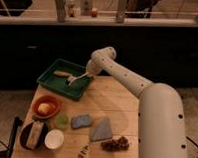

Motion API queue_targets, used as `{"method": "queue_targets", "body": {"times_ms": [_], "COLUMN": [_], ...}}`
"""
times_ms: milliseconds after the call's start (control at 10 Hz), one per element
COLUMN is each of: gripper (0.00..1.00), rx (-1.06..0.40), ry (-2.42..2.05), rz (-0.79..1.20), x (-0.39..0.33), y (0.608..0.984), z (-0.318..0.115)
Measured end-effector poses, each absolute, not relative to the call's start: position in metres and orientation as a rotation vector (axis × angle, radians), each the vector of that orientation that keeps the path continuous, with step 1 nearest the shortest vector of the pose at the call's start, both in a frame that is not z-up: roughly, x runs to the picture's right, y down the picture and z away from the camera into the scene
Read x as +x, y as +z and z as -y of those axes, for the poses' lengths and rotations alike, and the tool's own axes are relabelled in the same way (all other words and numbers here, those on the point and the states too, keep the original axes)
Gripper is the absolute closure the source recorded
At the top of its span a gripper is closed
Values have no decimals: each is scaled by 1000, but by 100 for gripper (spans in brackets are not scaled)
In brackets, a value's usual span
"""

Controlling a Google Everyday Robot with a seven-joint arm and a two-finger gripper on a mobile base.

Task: Place brush in tray

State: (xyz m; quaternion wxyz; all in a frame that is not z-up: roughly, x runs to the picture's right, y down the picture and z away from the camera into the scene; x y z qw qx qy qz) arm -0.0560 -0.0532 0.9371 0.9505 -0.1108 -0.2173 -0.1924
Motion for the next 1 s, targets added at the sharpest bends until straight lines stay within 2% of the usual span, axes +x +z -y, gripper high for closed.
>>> {"method": "queue_targets", "body": {"times_ms": [200,400,600,1000], "gripper": [61,37,22,20], "rx": [-234,-243,-249,-267], "ry": [-405,-426,-444,-464], "rz": [464,485,496,512], "x": [-60,-66,-73,-77], "y": [936,936,935,937], "z": [54,56,57,57]}}
